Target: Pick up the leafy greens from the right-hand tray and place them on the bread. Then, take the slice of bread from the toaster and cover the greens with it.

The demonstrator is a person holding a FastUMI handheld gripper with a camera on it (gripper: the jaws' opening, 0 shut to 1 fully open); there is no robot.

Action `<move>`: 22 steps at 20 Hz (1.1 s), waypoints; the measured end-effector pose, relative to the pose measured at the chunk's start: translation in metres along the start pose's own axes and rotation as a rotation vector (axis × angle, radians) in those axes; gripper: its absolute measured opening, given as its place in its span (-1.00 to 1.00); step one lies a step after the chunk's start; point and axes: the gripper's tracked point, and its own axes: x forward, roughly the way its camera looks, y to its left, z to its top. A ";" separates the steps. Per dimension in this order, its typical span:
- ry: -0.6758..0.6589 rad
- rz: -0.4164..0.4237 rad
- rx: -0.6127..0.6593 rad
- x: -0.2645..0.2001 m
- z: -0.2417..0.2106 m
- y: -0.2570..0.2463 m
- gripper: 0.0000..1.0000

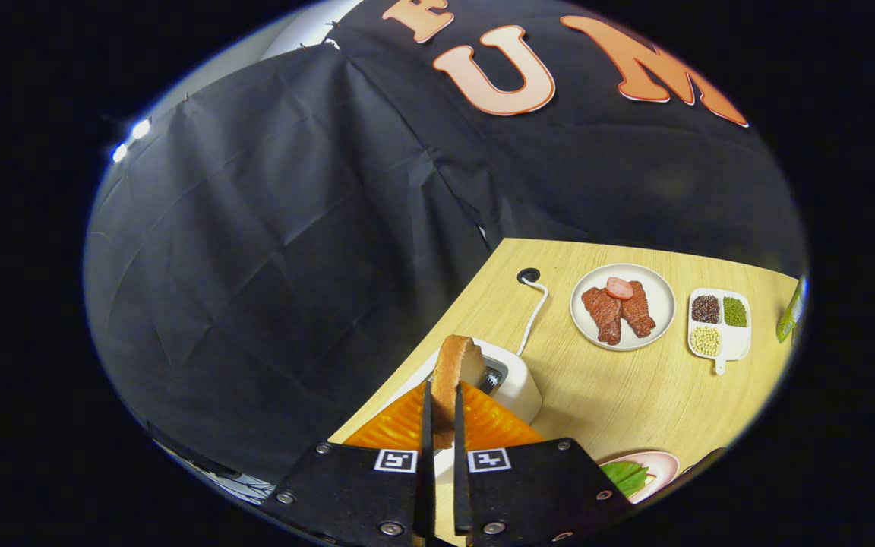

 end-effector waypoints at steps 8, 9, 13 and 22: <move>-0.138 -0.018 -0.004 -0.060 0.006 -0.024 -0.80; -0.141 -0.024 -0.002 -0.065 -0.001 -0.029 -0.80; -0.119 -0.042 0.026 -0.073 -0.034 -0.055 -0.80; -0.100 -0.091 0.112 -0.095 -0.094 -0.114 -0.80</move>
